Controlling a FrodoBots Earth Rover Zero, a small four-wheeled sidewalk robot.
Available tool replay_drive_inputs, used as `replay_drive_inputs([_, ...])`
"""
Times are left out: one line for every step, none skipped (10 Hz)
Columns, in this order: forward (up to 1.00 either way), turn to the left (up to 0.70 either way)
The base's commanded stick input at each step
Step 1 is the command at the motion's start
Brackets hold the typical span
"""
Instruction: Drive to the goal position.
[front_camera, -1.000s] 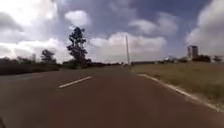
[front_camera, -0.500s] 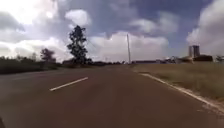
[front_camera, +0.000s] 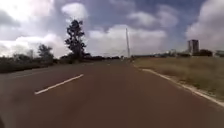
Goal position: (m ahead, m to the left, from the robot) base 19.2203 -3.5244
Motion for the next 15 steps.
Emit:
replay_drive_inputs([1.0,0.0])
replay_drive_inputs([1.0,0.0])
replay_drive_inputs([1.0,0.0])
replay_drive_inputs([1.0,0.0])
replay_drive_inputs([1.0,0.0])
replay_drive_inputs([1.0,0.0])
replay_drive_inputs([1.0,0.0])
replay_drive_inputs([1.0,0.0])
replay_drive_inputs([1.0,0.0])
replay_drive_inputs([1.0,0.0])
replay_drive_inputs([1.0,0.0])
replay_drive_inputs([1.0,0.0])
replay_drive_inputs([1.0,0.0])
replay_drive_inputs([1.0,0.0])
replay_drive_inputs([1.0,0.0])
